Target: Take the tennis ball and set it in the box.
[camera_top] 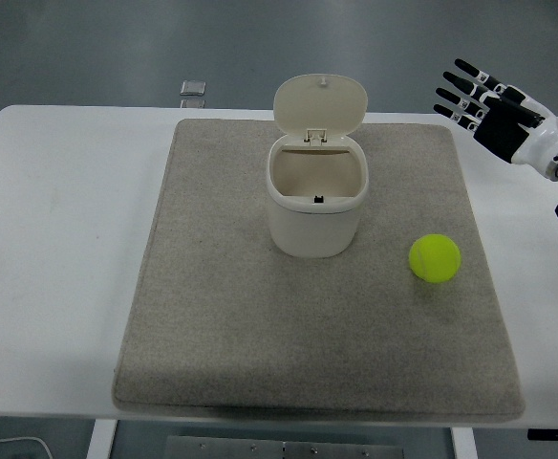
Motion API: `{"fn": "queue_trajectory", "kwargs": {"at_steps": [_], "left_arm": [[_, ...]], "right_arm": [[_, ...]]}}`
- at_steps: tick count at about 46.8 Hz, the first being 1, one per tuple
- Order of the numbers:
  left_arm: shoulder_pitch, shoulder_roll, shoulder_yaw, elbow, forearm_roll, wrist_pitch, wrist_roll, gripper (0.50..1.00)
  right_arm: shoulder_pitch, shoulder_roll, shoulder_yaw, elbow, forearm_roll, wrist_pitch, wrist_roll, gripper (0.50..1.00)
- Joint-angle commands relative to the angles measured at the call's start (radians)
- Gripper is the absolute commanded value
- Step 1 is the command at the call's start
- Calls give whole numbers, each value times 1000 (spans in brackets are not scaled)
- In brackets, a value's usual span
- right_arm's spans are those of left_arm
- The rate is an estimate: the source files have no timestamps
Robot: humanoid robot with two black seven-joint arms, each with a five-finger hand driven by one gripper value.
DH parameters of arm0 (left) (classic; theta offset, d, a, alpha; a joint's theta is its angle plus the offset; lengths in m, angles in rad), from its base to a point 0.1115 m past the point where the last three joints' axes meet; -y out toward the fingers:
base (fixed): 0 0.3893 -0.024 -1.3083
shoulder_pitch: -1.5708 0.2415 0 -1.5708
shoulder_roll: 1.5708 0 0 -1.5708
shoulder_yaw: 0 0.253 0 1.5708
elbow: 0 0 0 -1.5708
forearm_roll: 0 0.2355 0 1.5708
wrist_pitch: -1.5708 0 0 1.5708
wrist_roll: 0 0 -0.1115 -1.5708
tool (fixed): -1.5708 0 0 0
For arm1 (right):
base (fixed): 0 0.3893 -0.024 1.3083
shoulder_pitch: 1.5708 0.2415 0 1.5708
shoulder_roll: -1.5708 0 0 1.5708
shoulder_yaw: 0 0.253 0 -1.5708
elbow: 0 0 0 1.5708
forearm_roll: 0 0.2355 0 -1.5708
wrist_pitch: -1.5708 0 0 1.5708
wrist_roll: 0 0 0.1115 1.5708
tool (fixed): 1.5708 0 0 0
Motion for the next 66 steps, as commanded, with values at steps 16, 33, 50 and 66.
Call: {"fn": "queue_trajectory", "kwargs": {"at_steps": [16,33,50,66], "left_arm": [[0,0,0,0,0,0,0,992],[0,0,0,0,0,0,0,992],[0,0,0,0,0,0,0,992],[0,0,0,0,0,0,0,992]], "right_arm": [[2,-4,4,0,3,-11,2,913],[23,-11,2,6,-11,-79,5,913],[32,-17,4,8,-15,-76,6,913],[35,-26,-7,3,-107,-68,52,913]]}}
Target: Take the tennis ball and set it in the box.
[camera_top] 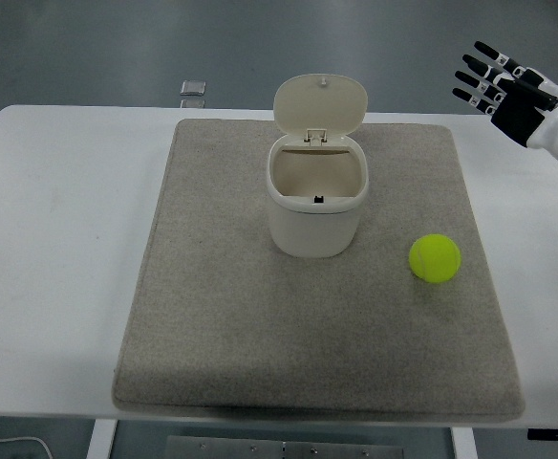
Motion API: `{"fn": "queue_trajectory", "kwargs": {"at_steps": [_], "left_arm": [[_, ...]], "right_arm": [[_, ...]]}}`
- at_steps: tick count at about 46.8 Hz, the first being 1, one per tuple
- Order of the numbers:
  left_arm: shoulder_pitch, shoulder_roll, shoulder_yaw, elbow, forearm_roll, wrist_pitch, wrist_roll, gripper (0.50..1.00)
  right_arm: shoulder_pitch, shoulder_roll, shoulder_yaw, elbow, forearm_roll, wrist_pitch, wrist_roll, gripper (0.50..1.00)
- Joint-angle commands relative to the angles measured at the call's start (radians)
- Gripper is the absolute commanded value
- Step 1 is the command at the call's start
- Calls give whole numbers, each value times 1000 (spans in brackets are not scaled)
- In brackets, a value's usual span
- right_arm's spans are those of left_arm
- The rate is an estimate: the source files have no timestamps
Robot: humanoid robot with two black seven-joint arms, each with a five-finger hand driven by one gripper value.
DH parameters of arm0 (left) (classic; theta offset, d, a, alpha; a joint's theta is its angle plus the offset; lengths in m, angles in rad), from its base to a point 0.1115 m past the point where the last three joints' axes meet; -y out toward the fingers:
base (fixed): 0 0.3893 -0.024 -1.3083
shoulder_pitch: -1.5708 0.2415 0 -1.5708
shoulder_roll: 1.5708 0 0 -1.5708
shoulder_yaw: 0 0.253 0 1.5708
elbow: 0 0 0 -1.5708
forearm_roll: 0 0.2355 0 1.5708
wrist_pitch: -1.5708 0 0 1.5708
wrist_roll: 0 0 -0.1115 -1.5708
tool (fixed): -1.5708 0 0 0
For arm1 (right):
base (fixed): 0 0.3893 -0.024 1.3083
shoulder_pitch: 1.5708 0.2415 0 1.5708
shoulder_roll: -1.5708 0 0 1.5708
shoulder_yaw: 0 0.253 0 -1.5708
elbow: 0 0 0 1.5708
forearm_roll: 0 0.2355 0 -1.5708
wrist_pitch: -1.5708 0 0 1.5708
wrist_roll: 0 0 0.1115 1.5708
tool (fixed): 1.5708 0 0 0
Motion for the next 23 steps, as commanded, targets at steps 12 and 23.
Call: {"fn": "queue_trajectory", "kwargs": {"at_steps": [12,23], "left_arm": [[0,0,0,0,0,0,0,992],[0,0,0,0,0,0,0,992]], "right_arm": [[-4,-6,-8,1,-290,7,72,913],[-2,-59,-31,1,-507,164,189,913]]}}
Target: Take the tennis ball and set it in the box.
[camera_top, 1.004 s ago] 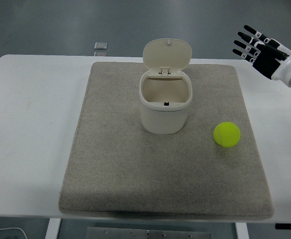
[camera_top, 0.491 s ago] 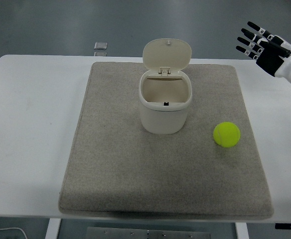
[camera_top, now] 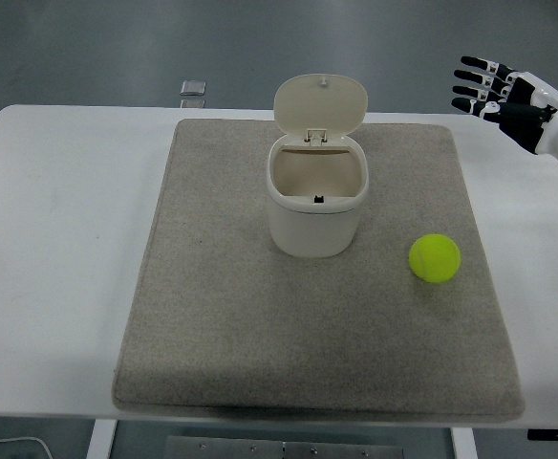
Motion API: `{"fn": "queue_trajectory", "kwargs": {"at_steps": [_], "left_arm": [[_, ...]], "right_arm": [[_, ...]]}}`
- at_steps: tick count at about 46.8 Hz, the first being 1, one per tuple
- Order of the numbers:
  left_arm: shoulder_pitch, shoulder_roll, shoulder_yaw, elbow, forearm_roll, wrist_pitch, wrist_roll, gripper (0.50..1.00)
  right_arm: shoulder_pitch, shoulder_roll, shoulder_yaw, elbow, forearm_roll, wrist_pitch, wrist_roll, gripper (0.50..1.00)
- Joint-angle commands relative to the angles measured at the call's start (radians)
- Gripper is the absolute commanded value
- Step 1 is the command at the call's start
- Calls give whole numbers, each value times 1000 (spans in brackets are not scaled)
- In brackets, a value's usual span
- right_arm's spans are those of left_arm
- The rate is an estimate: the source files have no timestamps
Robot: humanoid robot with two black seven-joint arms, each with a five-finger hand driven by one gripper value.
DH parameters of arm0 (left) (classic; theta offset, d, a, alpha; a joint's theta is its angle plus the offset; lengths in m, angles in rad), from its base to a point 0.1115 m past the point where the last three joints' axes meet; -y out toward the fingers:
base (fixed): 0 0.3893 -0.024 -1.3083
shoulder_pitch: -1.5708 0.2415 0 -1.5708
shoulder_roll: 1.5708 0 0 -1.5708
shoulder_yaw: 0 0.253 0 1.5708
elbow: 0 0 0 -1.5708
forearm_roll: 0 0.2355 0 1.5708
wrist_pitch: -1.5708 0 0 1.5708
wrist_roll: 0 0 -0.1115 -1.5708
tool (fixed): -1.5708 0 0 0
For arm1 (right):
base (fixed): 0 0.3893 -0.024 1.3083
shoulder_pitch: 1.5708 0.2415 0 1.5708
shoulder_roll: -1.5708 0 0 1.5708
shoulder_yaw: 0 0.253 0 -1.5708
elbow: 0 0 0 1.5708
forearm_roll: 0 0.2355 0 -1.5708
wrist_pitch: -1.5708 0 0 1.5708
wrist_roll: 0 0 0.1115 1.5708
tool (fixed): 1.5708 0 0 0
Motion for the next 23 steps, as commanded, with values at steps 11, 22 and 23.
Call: {"fn": "queue_trajectory", "kwargs": {"at_steps": [11,22,23], "left_arm": [[0,0,0,0,0,0,0,992],[0,0,0,0,0,0,0,992],[0,0,0,0,0,0,0,992]], "right_arm": [[10,-103,-84,4,-215,161,190,911],[2,-184,-144,69,-448,165,351,911],[2,-196,-150,86,-463,165,361,911]]}}
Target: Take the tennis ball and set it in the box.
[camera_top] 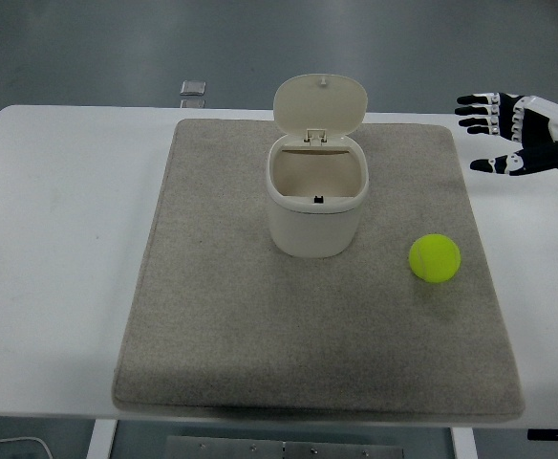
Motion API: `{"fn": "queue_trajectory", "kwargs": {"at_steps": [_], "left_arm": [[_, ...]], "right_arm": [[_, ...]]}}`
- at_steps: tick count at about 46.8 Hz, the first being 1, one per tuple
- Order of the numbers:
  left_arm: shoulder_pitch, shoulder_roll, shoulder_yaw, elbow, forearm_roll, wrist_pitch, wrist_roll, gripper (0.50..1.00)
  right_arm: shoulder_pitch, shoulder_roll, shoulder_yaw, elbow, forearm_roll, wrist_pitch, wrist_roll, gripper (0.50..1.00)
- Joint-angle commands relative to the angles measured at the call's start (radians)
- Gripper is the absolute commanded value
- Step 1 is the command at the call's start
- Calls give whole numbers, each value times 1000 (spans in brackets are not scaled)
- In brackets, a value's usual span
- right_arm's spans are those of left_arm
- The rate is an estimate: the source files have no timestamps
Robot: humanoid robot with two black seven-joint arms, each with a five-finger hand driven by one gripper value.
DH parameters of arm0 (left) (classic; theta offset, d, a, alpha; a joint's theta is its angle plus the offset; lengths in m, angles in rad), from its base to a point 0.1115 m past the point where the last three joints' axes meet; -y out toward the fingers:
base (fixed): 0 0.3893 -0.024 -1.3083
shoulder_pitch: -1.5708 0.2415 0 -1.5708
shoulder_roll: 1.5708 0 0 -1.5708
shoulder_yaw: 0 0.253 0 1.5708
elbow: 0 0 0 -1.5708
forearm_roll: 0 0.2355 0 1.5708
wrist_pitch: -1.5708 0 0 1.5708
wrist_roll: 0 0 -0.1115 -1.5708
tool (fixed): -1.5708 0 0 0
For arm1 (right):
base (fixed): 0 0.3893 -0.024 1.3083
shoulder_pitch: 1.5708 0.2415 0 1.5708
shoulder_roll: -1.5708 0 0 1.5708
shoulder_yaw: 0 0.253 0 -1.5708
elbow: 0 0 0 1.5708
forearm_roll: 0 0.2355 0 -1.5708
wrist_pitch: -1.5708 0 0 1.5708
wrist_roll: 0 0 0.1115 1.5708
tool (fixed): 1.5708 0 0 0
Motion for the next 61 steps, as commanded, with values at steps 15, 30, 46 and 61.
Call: {"fn": "queue_trajectory", "kwargs": {"at_steps": [15,30,46,61], "left_arm": [[0,0,0,0,0,0,0,992],[0,0,0,0,0,0,0,992],[0,0,0,0,0,0,0,992],[0,0,0,0,0,0,0,992]], "right_arm": [[-25,-163,-93,269,-256,-63,117,911],[-63,-174,-262,370,-401,-374,128,909],[-80,-159,-274,368,-421,-443,121,907],[-105,-134,-271,358,-420,-475,115,895]]}}
